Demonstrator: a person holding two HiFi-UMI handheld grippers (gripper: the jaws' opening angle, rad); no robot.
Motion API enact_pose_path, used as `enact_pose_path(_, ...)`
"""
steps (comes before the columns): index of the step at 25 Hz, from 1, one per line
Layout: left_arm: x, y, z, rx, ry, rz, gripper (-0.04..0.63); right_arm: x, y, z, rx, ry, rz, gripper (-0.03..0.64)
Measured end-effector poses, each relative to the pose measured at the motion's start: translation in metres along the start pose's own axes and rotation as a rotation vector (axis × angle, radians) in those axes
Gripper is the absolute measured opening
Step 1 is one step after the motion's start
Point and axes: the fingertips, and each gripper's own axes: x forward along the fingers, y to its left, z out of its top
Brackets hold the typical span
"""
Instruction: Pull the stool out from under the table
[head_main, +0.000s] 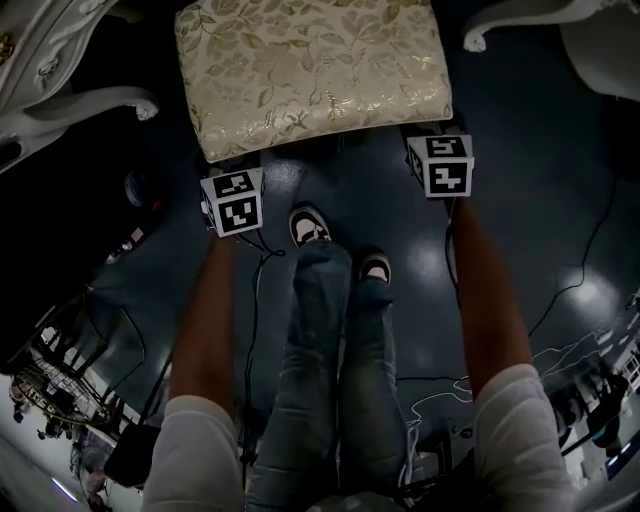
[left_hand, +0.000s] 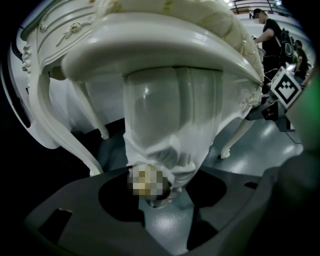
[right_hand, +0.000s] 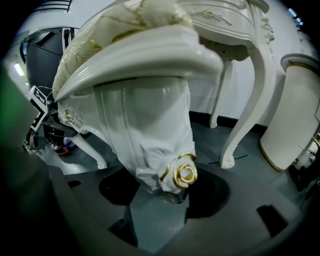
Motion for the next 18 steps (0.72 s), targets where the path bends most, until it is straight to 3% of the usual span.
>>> enact_pose_path(11, -0.0002, 0.0049, 0.0021, -0.022, -0.031, 0.016, 0.256, -0.002, 0.0031, -0.0032, 0.004, 0.028, -0.004, 0.262)
enact_pose_path(18, -0.0056, 0.0021, 0.0011, -0.047, -0.001, 0.019, 0.256, -0.0028, 0.0022, -0.0059, -0.007, 0.044, 0.009, 0.262)
